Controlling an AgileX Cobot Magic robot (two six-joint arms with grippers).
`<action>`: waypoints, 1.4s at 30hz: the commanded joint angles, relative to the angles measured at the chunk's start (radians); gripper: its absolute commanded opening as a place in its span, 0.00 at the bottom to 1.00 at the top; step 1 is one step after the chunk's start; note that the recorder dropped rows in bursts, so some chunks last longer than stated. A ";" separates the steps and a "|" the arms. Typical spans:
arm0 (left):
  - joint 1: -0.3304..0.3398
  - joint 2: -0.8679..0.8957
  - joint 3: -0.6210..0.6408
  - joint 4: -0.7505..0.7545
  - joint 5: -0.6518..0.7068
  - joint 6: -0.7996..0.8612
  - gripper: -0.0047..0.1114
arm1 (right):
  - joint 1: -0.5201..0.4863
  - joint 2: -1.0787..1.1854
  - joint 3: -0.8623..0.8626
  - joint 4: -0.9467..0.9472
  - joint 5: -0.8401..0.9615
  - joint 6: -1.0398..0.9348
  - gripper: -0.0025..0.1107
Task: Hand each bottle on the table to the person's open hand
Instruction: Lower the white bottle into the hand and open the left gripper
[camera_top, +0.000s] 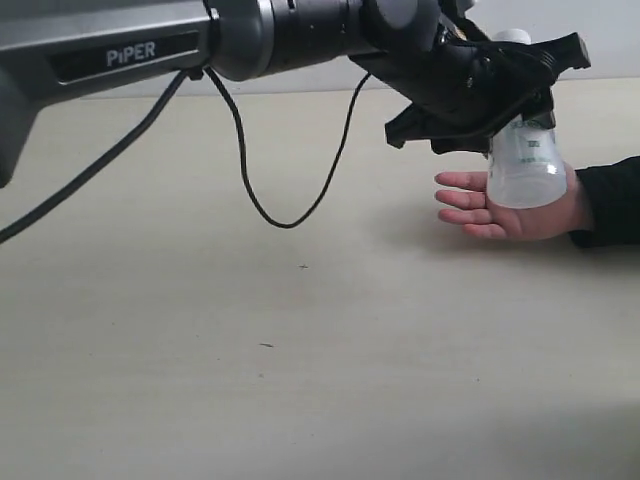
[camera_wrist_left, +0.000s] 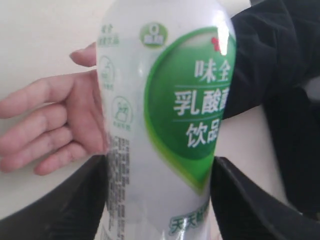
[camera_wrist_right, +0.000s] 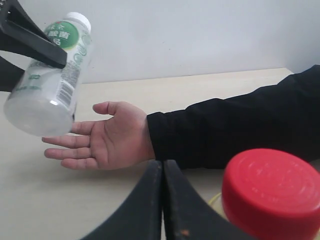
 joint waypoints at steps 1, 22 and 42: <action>-0.004 0.046 0.002 -0.066 -0.101 -0.011 0.04 | -0.006 -0.005 0.005 0.002 -0.005 -0.005 0.02; 0.013 0.184 0.002 -0.100 -0.214 -0.015 0.29 | -0.006 -0.005 0.005 0.002 -0.005 -0.005 0.02; 0.013 0.168 0.002 -0.102 -0.158 0.001 0.73 | -0.006 -0.005 0.005 0.002 -0.005 -0.005 0.02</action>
